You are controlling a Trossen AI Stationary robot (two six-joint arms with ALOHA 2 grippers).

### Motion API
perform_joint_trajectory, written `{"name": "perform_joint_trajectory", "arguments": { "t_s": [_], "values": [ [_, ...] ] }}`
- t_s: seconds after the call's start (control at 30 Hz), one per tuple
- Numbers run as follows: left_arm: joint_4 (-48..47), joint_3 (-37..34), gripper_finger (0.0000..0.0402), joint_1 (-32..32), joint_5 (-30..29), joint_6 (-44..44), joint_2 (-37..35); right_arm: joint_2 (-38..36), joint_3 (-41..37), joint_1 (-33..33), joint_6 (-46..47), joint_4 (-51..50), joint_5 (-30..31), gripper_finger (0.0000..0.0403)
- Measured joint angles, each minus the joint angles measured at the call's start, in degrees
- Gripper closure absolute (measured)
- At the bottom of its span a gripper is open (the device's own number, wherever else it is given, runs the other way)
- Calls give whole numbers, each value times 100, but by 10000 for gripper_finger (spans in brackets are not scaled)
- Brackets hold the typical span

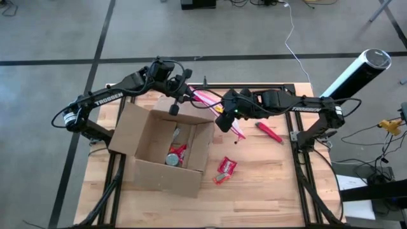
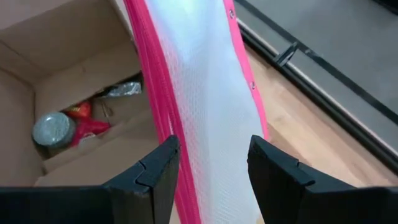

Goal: Unpack boxes
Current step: Put the orange chocolate into the zip bag

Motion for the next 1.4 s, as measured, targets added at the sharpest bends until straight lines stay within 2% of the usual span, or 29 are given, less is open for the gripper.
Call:
{"name": "perform_joint_trajectory", "arguments": {
  "t_s": [0.07, 0.17, 0.23, 0.37, 0.57, 0.7, 0.9, 1.2, 1.4],
  "values": [
    [-8, 0, 402, 0, 0, 0, 0, 0, -5, 41, 145, -24, -286, 240],
    [-51, 0, 402, 7, -3, 0, 0, -7, -8, 243, 302, -278, -1178, 238],
    [-50, 0, 402, 7, -4, 18, 0, -7, -58, 501, 383, -598, -1499, 239],
    [-55, 0, 402, 7, -11, 140, 0, -33, -271, 1101, 798, -724, -1490, 244],
    [-54, 0, 402, 7, -15, 177, 0, 50, -842, 1823, 1436, 47, -1266, 241],
    [-55, 0, 402, 7, -15, 177, 0, 196, -1442, 2038, 1997, 525, -1355, 238],
    [-65, 0, 402, 7, -15, 152, 0, 199, -2459, 2128, 2341, 1907, -1555, 238],
    [-107, -2, 402, 7, -19, 125, 0, 482, -3344, 2206, 1669, 3331, -2188, 183],
    [-153, -1, 402, 9, -22, 105, 0, 981, -3526, 2221, 611, 3820, -2267, 153]
  ]
}}
